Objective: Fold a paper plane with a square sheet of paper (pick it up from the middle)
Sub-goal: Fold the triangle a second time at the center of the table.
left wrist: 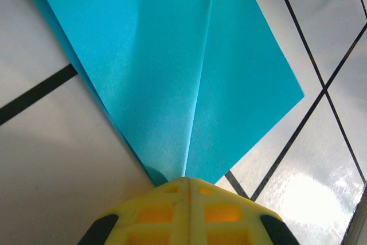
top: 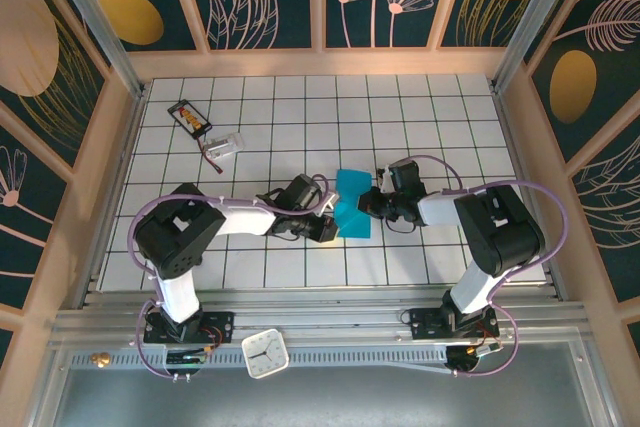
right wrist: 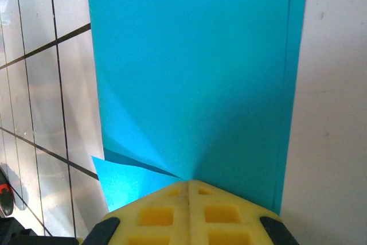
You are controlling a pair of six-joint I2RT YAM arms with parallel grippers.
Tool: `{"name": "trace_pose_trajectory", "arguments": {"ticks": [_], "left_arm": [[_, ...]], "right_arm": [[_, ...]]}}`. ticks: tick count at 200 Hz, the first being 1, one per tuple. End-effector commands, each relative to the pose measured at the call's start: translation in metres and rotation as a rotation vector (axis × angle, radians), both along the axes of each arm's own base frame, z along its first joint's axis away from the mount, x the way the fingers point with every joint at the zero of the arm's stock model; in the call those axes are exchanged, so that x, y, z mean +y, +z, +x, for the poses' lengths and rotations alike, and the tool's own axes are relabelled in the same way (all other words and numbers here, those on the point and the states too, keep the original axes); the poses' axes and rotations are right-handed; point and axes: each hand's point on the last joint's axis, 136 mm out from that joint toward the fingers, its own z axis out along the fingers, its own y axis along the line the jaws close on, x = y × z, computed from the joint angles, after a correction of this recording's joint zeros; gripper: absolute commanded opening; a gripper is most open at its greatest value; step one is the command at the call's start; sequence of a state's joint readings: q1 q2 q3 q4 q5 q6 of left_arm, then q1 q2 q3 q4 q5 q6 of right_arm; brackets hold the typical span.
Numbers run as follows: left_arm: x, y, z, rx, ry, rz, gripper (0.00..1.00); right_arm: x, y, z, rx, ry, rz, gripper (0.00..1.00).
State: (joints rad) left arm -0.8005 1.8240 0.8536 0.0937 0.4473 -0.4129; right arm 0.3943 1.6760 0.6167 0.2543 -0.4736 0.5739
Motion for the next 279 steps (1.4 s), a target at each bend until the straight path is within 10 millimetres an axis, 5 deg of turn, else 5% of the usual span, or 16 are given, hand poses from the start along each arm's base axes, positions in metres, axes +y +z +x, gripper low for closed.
{"name": "trace_pose_trajectory", "arguments": {"ticks": [1, 34, 72, 99, 154, 229, 279], "left_arm": [[0.047, -0.04, -0.053, 0.194, -0.048, 0.199, 0.0], [0.047, -0.021, -0.044, 0.131, -0.055, 0.207, 0.0], [-0.001, 0.047, -0.013, 0.035, -0.005, -0.054, 0.0], [-0.024, 0.07, 0.006, 0.01, 0.027, -0.159, 0.0], [-0.022, 0.023, 0.022, 0.091, 0.065, -0.095, 0.0], [-0.001, -0.019, 0.007, 0.154, 0.046, 0.043, 0.0], [0.034, -0.053, -0.007, 0.184, 0.064, 0.222, 0.0]], "right_arm": [[-0.041, -0.052, -0.022, 0.142, -0.067, -0.2, 0.0], [-0.041, -0.053, -0.023, 0.147, -0.065, -0.199, 0.0], [-0.04, -0.052, -0.022, 0.143, -0.064, -0.198, 0.0], [-0.04, -0.05, -0.022, 0.139, -0.062, -0.196, 0.0], [-0.039, -0.048, -0.02, 0.132, -0.056, -0.192, 0.0], [-0.036, -0.048, -0.016, 0.128, -0.049, -0.188, 0.0], [-0.012, 0.001, 0.007, 0.016, 0.004, -0.068, 0.0]]}}
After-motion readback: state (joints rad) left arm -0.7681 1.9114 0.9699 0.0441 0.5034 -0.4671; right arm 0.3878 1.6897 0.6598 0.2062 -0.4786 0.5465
